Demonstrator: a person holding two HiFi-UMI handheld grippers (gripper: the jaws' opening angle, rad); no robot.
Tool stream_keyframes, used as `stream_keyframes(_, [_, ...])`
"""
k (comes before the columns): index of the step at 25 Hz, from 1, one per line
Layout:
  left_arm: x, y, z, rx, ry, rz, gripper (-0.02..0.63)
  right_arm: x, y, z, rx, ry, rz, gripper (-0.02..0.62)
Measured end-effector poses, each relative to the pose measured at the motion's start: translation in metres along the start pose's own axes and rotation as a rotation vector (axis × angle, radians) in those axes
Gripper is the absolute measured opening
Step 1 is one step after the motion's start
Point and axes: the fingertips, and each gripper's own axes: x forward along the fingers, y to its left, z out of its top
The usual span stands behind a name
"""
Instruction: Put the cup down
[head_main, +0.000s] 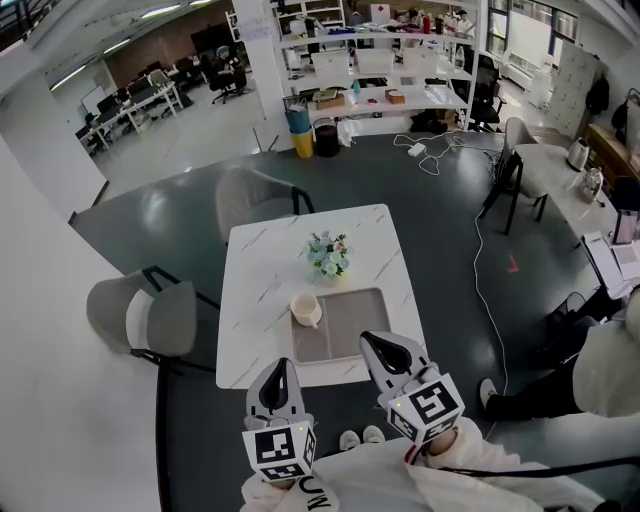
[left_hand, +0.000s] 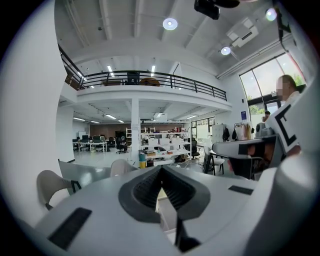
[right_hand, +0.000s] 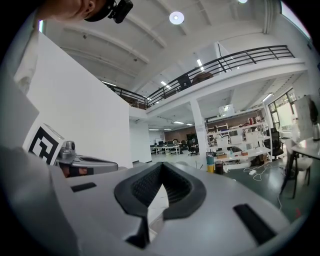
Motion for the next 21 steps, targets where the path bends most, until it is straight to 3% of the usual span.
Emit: stream_keyframes(21, [0.011, 0.005, -0.019, -0.03, 0.039, -0.005, 0.009, 0.01, -0.001, -0.016, 0.008, 0.031, -0.005, 0.005])
